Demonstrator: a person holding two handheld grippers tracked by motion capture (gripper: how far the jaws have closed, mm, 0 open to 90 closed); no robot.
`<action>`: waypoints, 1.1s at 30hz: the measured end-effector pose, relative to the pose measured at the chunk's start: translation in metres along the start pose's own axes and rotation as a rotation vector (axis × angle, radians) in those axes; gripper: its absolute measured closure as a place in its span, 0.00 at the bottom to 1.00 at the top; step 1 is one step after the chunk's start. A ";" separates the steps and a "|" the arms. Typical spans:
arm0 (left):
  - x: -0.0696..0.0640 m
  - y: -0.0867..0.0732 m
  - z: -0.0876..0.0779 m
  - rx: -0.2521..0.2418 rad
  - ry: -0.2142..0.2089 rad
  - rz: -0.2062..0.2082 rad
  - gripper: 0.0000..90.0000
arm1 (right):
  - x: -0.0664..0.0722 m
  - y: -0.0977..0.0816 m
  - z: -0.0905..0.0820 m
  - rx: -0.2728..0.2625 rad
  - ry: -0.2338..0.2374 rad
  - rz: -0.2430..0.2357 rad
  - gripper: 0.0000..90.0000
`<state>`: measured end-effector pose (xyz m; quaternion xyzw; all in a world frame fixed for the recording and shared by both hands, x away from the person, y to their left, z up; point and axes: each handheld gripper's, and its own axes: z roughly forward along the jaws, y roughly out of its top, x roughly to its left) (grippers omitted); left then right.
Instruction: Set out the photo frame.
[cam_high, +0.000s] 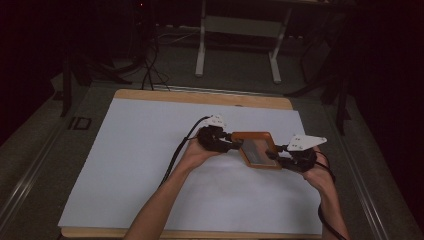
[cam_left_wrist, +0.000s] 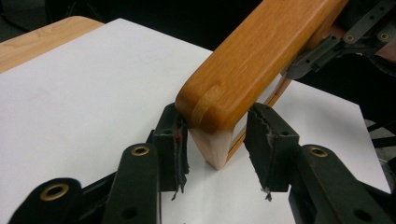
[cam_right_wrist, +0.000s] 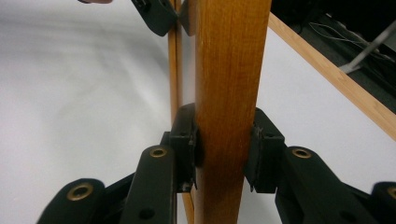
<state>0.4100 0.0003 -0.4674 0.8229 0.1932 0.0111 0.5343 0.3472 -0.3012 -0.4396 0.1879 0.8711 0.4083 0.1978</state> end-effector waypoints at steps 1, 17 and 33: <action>0.000 0.000 0.000 -0.001 0.002 0.003 0.66 | -0.001 0.000 0.000 0.002 -0.003 0.003 0.75; -0.007 0.008 0.012 -0.032 -0.041 0.009 0.68 | -0.007 0.005 -0.014 -0.054 -0.004 0.031 0.73; -0.016 0.014 0.017 0.007 -0.022 0.056 0.66 | -0.009 0.003 -0.018 -0.080 0.043 0.056 0.76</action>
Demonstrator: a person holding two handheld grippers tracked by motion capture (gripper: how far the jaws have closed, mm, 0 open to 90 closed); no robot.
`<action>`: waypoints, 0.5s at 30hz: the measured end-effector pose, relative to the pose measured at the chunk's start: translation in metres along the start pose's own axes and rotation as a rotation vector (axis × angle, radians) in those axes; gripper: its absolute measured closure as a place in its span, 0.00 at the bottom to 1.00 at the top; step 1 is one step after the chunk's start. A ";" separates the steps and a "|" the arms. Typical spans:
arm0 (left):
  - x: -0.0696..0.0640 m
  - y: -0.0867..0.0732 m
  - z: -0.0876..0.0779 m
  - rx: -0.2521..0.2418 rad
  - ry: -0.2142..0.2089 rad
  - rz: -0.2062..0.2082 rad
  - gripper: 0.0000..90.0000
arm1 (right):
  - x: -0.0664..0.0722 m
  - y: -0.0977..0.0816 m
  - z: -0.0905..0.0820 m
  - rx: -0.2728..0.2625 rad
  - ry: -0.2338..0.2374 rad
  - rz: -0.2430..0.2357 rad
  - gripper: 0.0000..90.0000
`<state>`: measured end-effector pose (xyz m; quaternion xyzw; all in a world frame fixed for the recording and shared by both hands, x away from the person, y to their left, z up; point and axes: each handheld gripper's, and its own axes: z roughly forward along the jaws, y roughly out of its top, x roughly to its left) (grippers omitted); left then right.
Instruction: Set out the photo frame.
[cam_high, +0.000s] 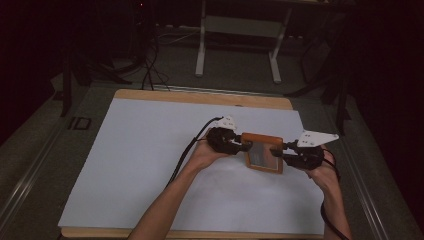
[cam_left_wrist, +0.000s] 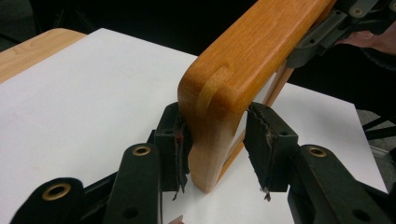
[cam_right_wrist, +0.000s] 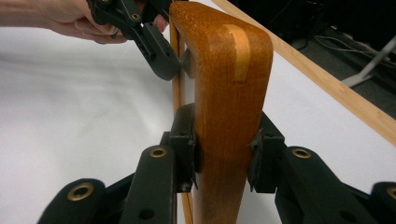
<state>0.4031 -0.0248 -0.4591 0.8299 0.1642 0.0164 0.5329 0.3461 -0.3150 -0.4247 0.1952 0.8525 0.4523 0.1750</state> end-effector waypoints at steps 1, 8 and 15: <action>0.000 0.000 -0.001 0.000 0.001 0.001 0.66 | 0.000 0.000 0.000 -0.004 0.004 0.006 0.76; -0.002 0.003 -0.018 -0.024 0.013 0.009 0.67 | 0.001 0.002 0.004 -0.051 0.032 0.029 0.76; -0.003 -0.001 -0.041 -0.061 0.049 0.001 0.68 | 0.006 0.014 0.014 -0.085 0.052 0.043 0.75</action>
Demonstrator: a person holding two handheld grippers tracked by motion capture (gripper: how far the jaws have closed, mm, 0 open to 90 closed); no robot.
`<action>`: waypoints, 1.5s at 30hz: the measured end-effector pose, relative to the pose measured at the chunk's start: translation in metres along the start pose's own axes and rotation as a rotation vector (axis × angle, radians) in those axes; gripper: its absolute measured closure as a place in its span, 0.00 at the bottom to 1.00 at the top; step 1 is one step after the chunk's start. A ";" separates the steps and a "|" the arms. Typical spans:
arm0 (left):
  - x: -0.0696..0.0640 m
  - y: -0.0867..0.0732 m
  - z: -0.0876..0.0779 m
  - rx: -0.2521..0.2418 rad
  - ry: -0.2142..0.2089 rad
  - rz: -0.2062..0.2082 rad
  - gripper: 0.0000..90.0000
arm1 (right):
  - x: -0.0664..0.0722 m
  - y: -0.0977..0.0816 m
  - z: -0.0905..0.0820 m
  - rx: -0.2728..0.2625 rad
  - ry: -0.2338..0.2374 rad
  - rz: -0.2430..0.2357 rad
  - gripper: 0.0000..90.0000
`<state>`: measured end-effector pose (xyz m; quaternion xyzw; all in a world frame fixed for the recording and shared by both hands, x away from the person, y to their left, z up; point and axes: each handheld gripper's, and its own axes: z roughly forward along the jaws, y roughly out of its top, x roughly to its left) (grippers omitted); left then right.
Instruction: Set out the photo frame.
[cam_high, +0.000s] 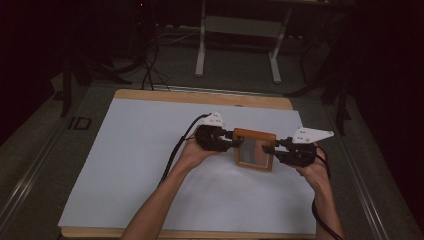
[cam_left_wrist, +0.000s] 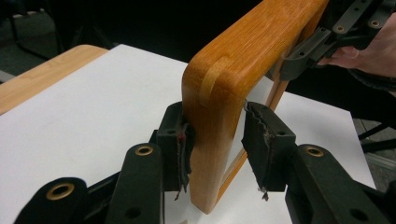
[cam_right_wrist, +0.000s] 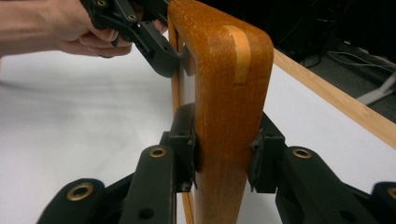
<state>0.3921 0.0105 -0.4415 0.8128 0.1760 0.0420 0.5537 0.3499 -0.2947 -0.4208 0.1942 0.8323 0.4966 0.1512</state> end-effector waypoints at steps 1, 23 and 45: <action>0.000 -0.001 -0.003 -0.005 0.003 -0.002 0.68 | 0.001 0.002 0.002 -0.003 0.003 0.003 0.75; 0.002 -0.009 -0.059 0.005 0.085 -0.072 0.69 | 0.011 0.016 0.046 -0.089 0.112 0.111 0.73; 0.002 -0.025 -0.098 0.002 0.144 -0.110 0.71 | 0.021 0.029 0.084 -0.112 0.191 0.132 0.72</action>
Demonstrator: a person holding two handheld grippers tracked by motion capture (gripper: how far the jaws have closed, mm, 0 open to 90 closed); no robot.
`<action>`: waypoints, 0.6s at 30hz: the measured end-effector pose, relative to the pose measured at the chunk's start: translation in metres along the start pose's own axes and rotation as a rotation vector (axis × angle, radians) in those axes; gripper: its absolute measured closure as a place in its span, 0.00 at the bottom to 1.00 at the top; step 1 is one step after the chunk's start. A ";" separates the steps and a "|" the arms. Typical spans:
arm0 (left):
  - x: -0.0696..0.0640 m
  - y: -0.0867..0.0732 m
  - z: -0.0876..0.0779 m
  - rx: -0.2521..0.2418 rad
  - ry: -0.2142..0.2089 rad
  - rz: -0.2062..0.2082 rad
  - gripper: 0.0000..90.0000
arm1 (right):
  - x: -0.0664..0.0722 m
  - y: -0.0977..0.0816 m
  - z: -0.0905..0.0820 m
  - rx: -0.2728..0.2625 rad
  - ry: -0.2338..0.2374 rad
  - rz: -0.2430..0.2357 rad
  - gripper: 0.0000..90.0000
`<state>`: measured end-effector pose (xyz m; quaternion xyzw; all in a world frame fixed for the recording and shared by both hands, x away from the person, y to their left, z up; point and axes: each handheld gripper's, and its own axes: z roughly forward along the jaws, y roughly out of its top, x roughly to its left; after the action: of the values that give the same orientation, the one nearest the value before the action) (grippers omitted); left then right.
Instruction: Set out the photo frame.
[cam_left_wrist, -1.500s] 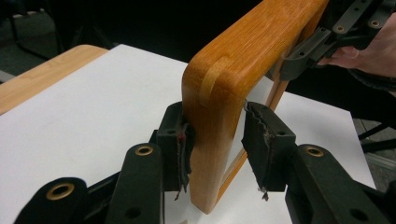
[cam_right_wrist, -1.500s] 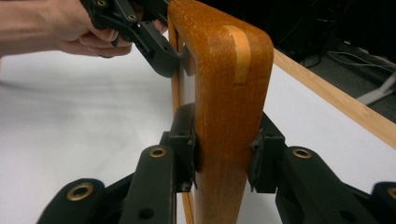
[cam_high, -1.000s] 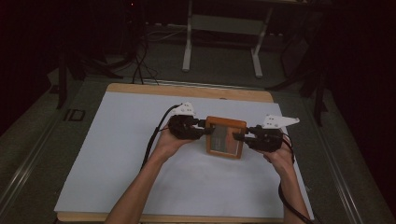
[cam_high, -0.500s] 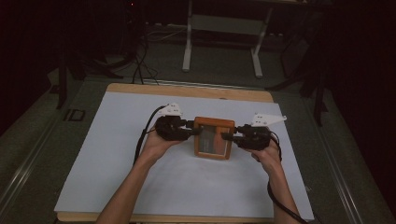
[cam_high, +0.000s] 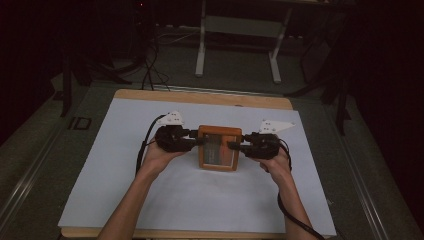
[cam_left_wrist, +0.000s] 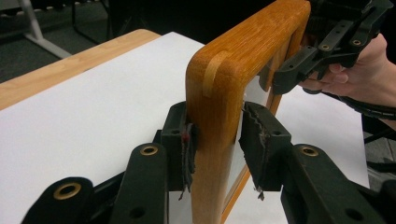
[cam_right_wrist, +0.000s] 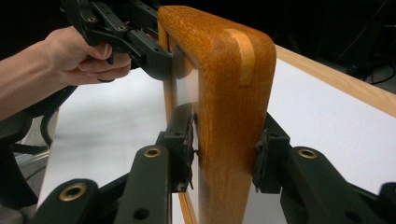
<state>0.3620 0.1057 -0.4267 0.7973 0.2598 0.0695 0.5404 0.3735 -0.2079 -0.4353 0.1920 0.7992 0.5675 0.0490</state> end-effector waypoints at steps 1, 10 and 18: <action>0.000 -0.001 -0.001 0.001 0.002 -0.003 0.71 | 0.000 0.000 0.001 0.001 0.002 0.004 0.72; 0.003 -0.007 -0.009 0.015 0.019 -0.033 0.71 | -0.001 -0.003 0.014 0.000 0.036 0.034 0.71; 0.005 -0.012 -0.012 0.014 0.031 -0.065 0.71 | -0.006 -0.009 0.023 -0.016 0.068 0.082 0.71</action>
<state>0.3579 0.1214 -0.4333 0.7911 0.2944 0.0625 0.5325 0.3835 -0.1917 -0.4525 0.2046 0.7874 0.5815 0.0001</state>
